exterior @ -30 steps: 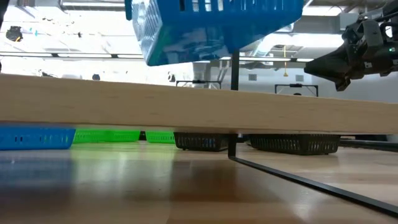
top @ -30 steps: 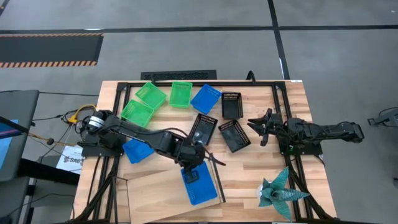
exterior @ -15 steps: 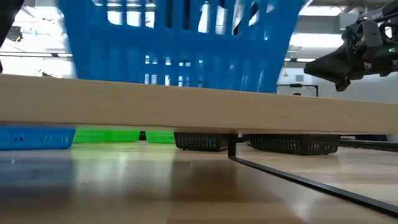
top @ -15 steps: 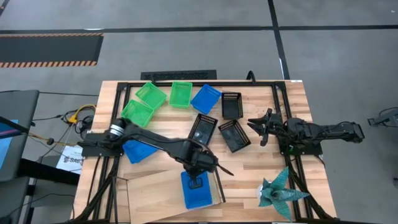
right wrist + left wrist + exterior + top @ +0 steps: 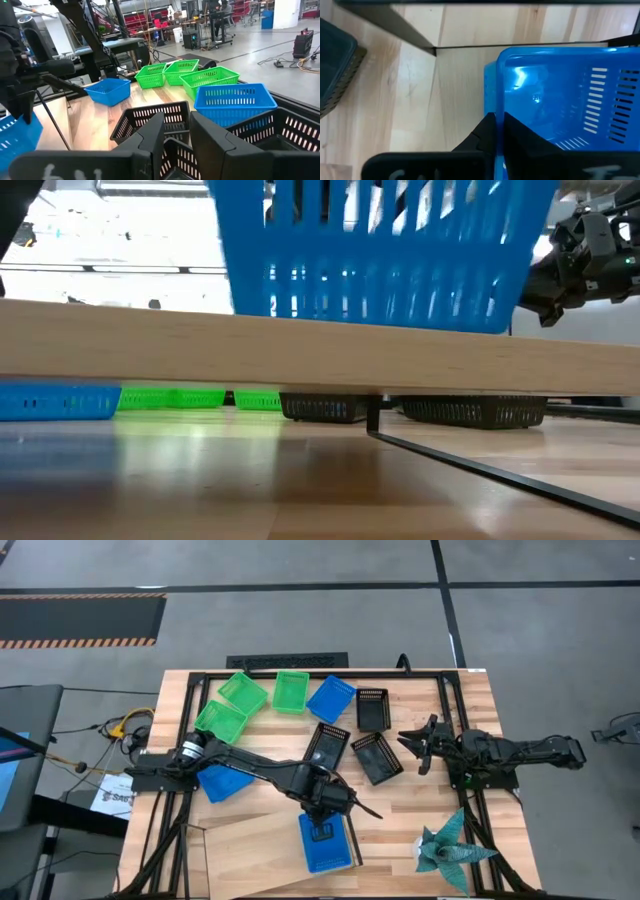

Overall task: Stack baskets on shelf by color
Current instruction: Put the middle blue basket on the shelf, then stack the bottom blue basket on top of the blue basket

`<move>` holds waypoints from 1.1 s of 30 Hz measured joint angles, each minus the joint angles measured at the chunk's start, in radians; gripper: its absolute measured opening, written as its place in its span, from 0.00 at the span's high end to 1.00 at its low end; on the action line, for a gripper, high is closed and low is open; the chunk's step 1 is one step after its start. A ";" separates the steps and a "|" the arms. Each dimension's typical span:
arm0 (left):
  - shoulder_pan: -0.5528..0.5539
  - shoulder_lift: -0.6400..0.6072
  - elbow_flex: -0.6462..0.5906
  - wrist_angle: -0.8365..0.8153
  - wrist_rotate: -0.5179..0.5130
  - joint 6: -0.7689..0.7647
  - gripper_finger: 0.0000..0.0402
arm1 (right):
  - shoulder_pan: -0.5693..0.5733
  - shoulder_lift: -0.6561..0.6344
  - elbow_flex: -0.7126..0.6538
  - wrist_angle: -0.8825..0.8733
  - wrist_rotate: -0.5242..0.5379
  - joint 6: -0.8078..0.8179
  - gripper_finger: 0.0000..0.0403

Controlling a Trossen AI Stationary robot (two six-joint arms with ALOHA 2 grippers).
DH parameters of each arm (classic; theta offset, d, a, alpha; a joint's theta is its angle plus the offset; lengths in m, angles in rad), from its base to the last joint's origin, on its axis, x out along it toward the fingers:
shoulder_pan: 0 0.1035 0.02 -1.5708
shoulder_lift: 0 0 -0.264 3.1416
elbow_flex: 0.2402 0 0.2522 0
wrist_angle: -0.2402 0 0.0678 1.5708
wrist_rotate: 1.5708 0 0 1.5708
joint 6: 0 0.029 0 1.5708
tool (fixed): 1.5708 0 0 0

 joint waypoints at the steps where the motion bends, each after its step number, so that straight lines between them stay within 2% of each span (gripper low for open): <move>1: 0.000 0.000 0.000 0.005 -0.001 0.000 0.98 | 0.000 0.000 0.000 0.000 0.000 0.000 0.71; 6: 0.000 0.000 -0.002 0.014 -0.001 0.001 0.90 | 0.000 0.000 0.000 0.000 0.000 0.000 0.71; 13: 0.000 -0.001 -0.042 0.032 0.005 -0.005 0.73 | 0.000 0.000 0.000 0.000 0.000 0.000 0.71; 18: 0.021 -0.010 -0.017 -0.029 -0.048 -0.018 0.64 | 0.000 0.000 0.000 0.000 0.000 0.000 0.71; 21: 0.024 -0.060 0.000 -0.104 -0.146 -0.045 0.61 | 0.000 0.000 0.000 0.000 0.000 0.001 0.71; 26: 0.006 -0.155 -0.009 -0.272 -0.382 -0.173 0.60 | 0.000 0.000 0.000 0.000 0.000 0.001 0.71; 29: -0.001 -0.229 -0.097 -0.322 -0.440 -0.285 0.59 | 0.000 0.000 0.000 0.000 0.000 0.001 0.71; 33: 0.007 -0.339 -0.336 -0.272 -0.391 -0.357 0.59 | 0.000 0.000 0.000 0.000 0.000 0.000 0.71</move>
